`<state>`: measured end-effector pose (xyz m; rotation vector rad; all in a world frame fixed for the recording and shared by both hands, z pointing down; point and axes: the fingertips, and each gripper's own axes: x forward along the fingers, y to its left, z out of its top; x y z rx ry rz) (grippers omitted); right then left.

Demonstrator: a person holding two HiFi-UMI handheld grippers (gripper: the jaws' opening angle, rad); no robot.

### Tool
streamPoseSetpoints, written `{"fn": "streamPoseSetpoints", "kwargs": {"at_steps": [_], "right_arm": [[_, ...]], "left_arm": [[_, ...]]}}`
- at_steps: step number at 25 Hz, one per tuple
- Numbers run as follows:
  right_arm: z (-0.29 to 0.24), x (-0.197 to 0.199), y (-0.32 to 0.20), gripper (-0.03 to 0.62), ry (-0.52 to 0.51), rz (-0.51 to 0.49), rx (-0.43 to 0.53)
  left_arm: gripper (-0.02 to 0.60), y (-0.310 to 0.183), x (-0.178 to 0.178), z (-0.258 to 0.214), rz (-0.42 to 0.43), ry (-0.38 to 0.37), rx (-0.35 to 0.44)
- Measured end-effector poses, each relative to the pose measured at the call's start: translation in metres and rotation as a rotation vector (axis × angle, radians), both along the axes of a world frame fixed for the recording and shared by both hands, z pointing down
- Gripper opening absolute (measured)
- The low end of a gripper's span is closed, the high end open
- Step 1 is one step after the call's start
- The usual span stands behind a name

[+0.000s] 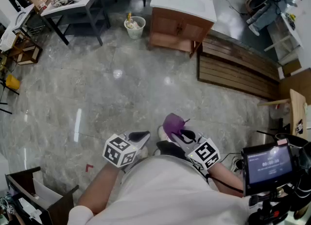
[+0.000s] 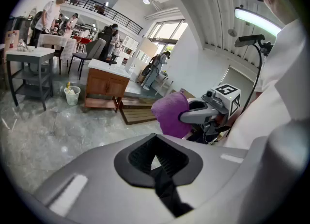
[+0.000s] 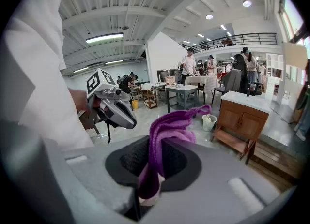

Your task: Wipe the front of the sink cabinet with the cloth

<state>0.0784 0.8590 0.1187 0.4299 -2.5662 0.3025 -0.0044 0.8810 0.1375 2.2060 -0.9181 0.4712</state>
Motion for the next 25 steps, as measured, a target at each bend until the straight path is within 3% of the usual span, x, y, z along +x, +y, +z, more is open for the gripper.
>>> {"fn": "streamPoseSetpoints", "kwargs": {"at_steps": [5,11,18,25], "right_arm": [[-0.004,0.004,-0.020,0.055,-0.021,0.020,0.025],[0.011,0.040,-0.115,0.055,-0.043,-0.008,-0.007],[0.031,0.064,-0.214,0.054,-0.032,-0.041,-0.032],[0.051,0.023,-0.319,0.055,-0.027,-0.016,-0.031]], "left_arm": [[0.008,-0.017,0.002,-0.003,0.004,-0.010,0.008],[0.008,-0.114,0.033,0.004,-0.027,-0.075,-0.010],[0.008,-0.205,0.073,-0.003,-0.035,-0.068,0.019],[0.008,-0.295,0.037,0.016,0.002,-0.060,-0.010]]}}
